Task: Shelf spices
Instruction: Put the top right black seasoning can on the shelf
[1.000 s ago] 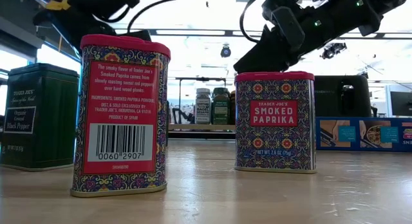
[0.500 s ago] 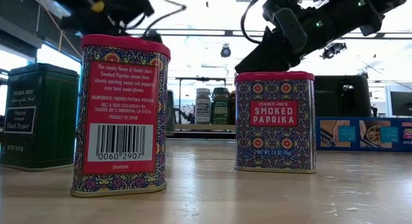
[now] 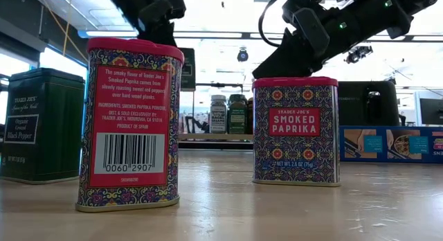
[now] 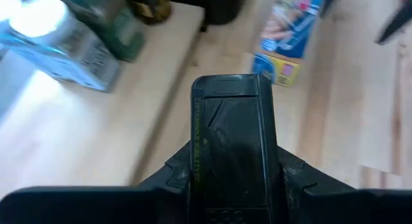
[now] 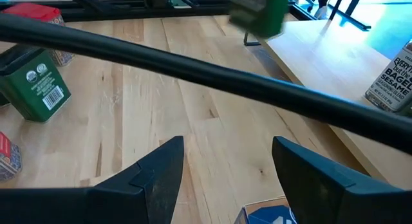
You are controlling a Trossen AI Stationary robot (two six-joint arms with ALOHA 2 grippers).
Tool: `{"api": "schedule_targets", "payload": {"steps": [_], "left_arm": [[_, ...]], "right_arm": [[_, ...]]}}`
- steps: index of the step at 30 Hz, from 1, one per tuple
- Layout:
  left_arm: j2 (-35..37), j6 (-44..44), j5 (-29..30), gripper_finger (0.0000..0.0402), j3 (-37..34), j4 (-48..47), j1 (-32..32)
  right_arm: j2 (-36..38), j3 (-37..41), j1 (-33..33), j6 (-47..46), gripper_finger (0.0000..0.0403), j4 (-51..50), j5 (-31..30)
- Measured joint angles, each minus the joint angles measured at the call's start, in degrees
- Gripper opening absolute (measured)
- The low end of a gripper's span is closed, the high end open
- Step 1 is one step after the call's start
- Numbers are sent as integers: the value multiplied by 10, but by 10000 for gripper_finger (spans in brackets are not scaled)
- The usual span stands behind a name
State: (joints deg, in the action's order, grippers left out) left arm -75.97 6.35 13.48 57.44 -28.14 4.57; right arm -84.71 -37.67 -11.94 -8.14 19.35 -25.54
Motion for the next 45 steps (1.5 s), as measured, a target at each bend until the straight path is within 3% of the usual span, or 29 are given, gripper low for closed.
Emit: {"api": "schedule_targets", "payload": {"steps": [12, 21, 25, 31, 45], "left_arm": [[-39, -205, -159, 109, 28, 19, 256], [-137, -339, -240, 109, 74, 20, 372], [-180, -350, -256, 109, 98, 12, 400], [-229, -372, -255, 146, 114, 14, 413], [-245, -382, -253, 162, 115, 45, 414]], "right_arm": [[0, 0, 0, -9, 231, 0, -1], [0, 0, 0, -10, 231, 0, -1], [0, 0, 0, -21, 231, 0, -1], [0, 0, 0, -24, 231, 0, -1], [0, 0, 5, -34, 231, 0, -1]]}}
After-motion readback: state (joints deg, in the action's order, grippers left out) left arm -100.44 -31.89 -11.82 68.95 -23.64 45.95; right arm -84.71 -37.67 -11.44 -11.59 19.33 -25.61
